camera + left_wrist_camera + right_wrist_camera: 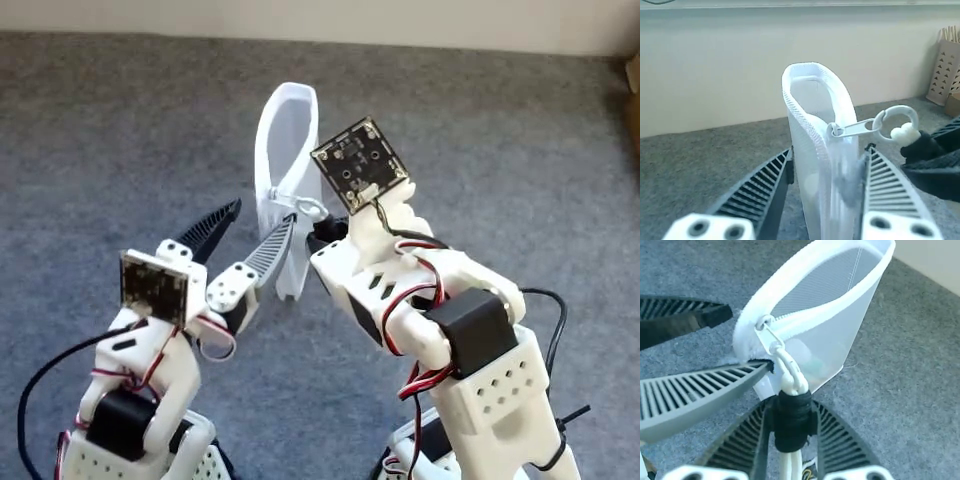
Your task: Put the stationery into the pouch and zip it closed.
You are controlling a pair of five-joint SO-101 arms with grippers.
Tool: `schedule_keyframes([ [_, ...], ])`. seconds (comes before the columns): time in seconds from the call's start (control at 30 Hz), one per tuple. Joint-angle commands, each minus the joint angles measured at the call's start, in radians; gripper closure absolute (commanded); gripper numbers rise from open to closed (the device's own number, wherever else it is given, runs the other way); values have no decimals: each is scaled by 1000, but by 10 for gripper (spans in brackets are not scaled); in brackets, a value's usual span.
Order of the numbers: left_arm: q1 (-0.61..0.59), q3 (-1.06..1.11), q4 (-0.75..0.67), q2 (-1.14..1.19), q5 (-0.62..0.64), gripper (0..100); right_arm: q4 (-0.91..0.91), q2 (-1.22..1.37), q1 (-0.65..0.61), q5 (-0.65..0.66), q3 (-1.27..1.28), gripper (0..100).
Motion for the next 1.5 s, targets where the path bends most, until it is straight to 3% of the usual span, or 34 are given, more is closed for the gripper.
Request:
schedule_keyframes([
  [0.0,-10,-4,-91,122,0,779,-4,-21,-41,8,-7,995],
  [0.17,-10,-8,-130,205,0,790,-4,-21,-45,5,-5,995],
  [0.53,25,-7,-132,208,-6,996,-5,-30,-47,-25,-7,995],
  [0.77,79,-5,-95,208,-127,993,-7,-30,-42,-170,-15,995],
  [1.07,79,-16,-43,208,-186,993,-127,-30,-2,-336,-8,995],
  [1.2,79,-21,-23,208,-186,994,-206,-30,64,-376,-8,995],
  [1.47,74,-16,-23,208,-187,994,-372,-25,77,-393,-5,995],
])
